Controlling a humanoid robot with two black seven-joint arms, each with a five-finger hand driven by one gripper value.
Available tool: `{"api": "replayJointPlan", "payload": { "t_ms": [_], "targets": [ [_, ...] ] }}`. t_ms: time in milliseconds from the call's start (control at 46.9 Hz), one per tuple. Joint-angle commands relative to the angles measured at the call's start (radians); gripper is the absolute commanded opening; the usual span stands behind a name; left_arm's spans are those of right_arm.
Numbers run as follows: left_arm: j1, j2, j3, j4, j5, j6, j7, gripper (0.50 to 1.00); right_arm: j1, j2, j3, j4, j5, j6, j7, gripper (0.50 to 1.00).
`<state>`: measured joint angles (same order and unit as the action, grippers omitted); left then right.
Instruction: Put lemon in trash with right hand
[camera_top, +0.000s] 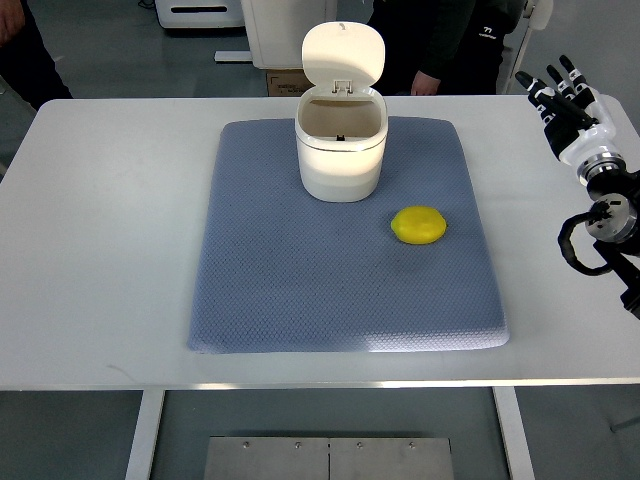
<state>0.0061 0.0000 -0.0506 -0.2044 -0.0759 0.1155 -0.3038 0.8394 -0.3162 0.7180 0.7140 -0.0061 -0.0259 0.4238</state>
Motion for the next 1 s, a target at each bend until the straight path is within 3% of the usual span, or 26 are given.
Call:
{"api": "replayJointPlan", "payload": {
  "t_ms": [0,64,405,576,768,981],
  "targets": [
    [0.0,0.0,0.0,-0.001,0.001,0.0,0.0,1.0,0.001,0.0,0.001,-0.019,0.0,0.0,0.085,1.0],
    [0.0,0.0,0.0,0.0,0.001,0.0,0.0,1.0,0.02,0.002,0.003,-0.051,0.0,0.0,0.113,1.0],
    [0.0,0.0,0.0,0.0,0.001,0.0,0.0,1.0,0.017,0.002,0.003,-0.07,0.003,0.006,0.124,1.0],
    [0.0,0.0,0.0,0.0,-0.001,0.0,0.0,1.0,-0.026,-0.01,-0.011,0.033,-0.015,0.018,0.159,1.0],
    [0.0,0.0,0.0,0.0,-0.001,0.0,0.0,1.0,-0.066,-0.109,-0.113,0.22,-0.15,0.018,0.187,1.0],
    [0.0,0.0,0.0,0.0,0.001,0.0,0.0,1.0,-0.063,-0.184,-0.226,0.269,-0.201,0.017,0.187,1.0]
  ]
}}
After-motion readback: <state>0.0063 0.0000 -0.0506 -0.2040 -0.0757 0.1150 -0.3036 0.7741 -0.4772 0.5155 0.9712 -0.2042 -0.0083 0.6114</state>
